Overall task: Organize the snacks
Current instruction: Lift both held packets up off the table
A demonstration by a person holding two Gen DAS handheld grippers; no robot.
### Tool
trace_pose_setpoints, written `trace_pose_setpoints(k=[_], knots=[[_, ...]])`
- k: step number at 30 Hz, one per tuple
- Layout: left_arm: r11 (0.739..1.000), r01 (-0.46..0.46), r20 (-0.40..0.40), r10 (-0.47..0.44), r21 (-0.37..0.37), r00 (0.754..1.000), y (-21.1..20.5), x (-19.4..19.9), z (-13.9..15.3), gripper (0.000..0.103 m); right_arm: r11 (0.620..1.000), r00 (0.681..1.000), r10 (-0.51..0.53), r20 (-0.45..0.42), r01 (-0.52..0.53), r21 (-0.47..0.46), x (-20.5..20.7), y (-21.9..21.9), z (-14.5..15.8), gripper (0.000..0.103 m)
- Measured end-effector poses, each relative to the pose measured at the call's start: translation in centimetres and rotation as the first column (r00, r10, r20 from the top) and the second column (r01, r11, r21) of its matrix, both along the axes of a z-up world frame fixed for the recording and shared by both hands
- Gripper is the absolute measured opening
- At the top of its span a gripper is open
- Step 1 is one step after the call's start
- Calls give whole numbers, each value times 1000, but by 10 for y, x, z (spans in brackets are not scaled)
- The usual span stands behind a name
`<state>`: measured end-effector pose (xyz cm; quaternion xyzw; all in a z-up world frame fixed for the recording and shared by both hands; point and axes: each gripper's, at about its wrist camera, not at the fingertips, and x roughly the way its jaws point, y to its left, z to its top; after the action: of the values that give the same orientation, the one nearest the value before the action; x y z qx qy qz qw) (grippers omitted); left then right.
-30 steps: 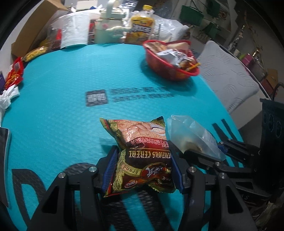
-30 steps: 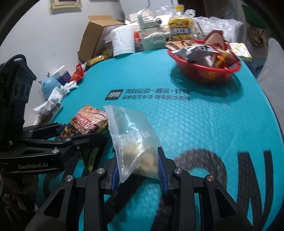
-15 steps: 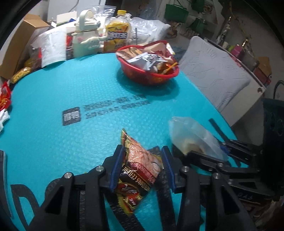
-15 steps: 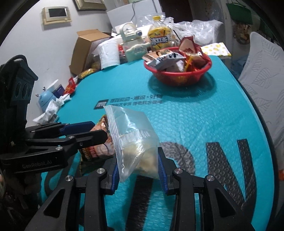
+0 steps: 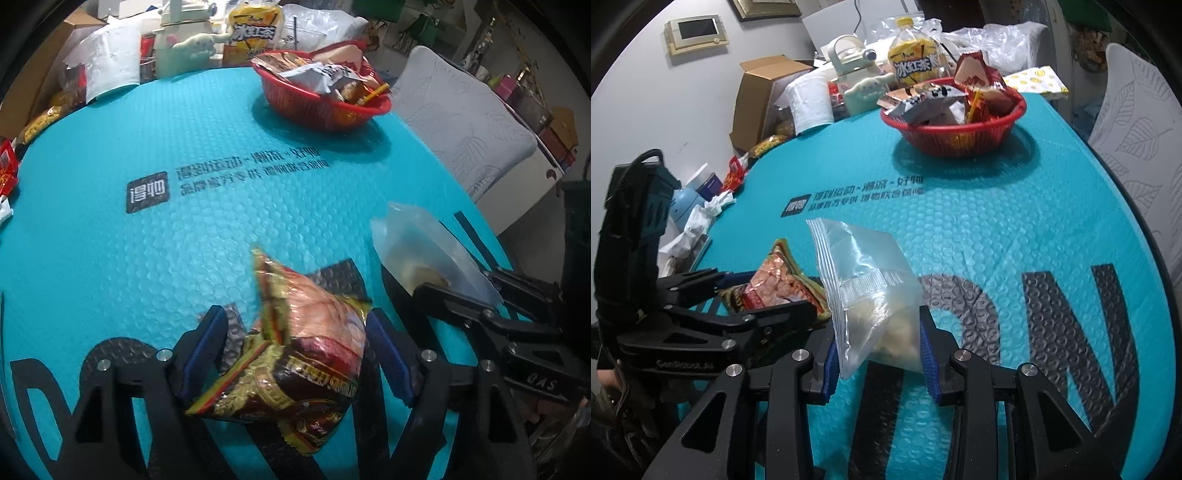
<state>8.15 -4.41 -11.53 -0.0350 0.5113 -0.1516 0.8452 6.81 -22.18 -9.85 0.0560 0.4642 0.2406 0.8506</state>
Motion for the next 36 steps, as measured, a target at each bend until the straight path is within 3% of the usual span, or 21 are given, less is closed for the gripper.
trace_pose_setpoints(k=[11,12,13,14,17,21,36], knots=[[987,73,84,-85,144,993,-16,-30,-6,77,1000,999,-22,-28,21,-19,-6,-7,-9,36],[984,75,94,-90,161,992,-18,-32,-6,75,1000,999,-22,-28,22,-19,-7,-7,-10,36],[981,67,108,-87,182,990,-20,-33,-7,63,1000,999,-22,-26,22,-21,-8,-7,-10,36],[982,67,121,-89,178,989,-21,-35,-5,54,1000,999,-22,-24,21,-23,-9,-8,-9,36],[986,66,119,-84,151,989,-17,-36,-2,49,999,1000,-20,-17,20,-29,-11,-7,-8,36],[994,55,104,-65,94,992,-12,-33,1,48,1000,1000,-17,-14,16,-21,-12,-6,-7,36],[998,47,178,-53,38,983,-9,-20,36,48,1000,999,7,45,-6,-24,-13,-2,14,36]])
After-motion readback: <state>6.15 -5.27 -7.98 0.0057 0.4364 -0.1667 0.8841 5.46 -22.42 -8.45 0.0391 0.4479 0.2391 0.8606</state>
